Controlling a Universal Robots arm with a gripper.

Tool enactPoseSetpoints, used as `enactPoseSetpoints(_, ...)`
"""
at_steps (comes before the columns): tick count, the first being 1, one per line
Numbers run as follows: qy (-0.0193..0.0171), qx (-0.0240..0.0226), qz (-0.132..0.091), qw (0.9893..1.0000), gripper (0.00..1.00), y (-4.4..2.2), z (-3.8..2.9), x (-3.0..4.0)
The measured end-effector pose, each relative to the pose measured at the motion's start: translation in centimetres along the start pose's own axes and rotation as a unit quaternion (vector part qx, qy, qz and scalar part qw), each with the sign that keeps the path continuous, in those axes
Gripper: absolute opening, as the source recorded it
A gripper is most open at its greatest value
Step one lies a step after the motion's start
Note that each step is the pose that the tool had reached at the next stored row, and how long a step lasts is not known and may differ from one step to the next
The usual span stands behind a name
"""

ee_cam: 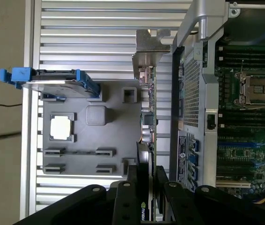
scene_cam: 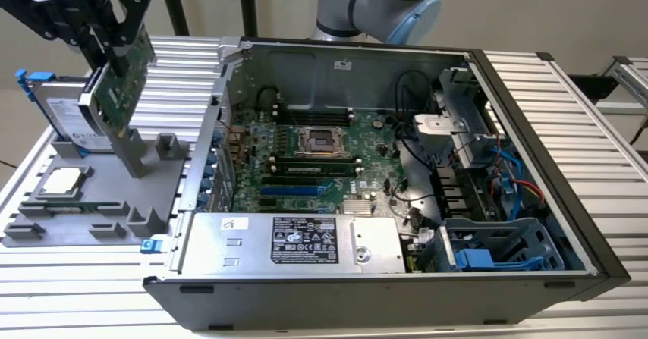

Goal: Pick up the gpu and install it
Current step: 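Pick up the gpu and move the gpu toward the slot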

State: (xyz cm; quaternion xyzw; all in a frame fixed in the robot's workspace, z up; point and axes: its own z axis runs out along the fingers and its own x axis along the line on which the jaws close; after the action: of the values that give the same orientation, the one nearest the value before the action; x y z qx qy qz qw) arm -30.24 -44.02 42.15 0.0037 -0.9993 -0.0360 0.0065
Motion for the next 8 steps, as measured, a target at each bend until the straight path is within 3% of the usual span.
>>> enactPoseSetpoints(8, 0.0001, 0.0, 0.0, 1.0, 0.0, 0.0, 0.0, -0.26)
